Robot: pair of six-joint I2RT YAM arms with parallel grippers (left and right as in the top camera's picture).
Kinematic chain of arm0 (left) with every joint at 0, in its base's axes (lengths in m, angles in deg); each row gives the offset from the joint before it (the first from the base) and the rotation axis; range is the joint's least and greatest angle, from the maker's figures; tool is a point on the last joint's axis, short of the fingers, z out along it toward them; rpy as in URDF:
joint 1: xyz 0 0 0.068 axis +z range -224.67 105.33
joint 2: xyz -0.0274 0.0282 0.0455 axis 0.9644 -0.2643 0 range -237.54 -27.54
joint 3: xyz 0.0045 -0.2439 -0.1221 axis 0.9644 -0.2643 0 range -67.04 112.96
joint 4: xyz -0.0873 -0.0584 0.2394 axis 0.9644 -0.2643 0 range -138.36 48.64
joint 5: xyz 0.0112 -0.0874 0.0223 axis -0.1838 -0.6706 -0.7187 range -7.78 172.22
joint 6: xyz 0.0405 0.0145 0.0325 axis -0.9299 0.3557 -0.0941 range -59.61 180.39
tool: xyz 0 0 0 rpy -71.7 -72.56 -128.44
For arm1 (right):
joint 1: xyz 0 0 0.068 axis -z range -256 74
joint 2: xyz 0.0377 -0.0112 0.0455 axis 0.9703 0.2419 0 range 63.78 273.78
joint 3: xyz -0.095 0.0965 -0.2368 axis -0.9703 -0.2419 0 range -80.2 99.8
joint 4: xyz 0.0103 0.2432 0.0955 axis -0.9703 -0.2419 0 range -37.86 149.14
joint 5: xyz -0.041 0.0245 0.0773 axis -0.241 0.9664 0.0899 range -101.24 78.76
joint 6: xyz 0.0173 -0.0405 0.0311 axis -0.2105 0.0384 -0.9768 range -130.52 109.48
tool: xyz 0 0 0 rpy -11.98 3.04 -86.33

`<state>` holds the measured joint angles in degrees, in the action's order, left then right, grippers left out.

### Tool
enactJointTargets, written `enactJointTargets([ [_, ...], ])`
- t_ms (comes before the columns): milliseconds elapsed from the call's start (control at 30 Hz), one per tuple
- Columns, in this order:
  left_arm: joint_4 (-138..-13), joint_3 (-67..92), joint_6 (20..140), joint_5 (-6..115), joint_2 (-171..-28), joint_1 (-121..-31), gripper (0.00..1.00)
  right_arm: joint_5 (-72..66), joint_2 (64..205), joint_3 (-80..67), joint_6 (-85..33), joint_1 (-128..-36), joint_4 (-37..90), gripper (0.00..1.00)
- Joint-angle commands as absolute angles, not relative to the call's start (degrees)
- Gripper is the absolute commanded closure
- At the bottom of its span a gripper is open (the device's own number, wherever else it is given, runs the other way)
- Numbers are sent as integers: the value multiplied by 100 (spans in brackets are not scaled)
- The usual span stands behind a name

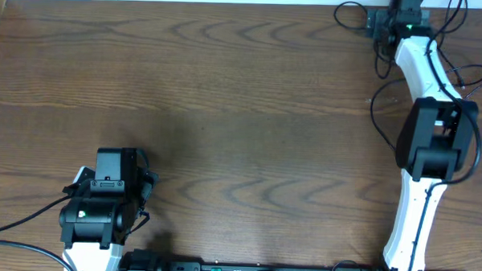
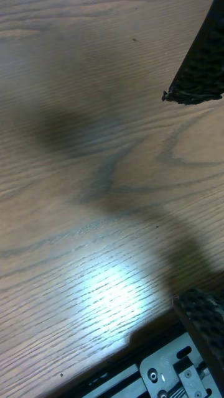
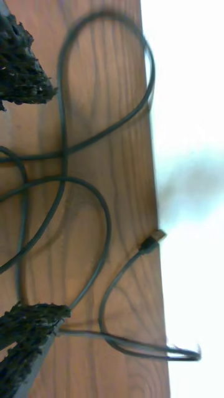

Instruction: Untangle cables

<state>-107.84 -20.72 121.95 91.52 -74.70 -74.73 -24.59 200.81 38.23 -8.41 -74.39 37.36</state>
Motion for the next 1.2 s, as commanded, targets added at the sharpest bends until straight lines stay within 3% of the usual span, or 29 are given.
enactJointTargets([
  [0,-10819,-1993,12243,9165,-7463,-7447,3,-1998,19048,4027,-723,-7494,3592,1],
  [567,-10819,-1993,12243,9165,-7463,-7447,3,-1893,14541,4000,-1095,-7494,1631,1],
  [767,-10821,-1993,12243,9165,-7463,-7447,3,-1204,13107,3777,-1134,-7498,1034,1],
  [1167,-10819,-1993,12243,9168,-7463,-7447,3,-911,9929,1100,-1134,-7492,1976,1],
])
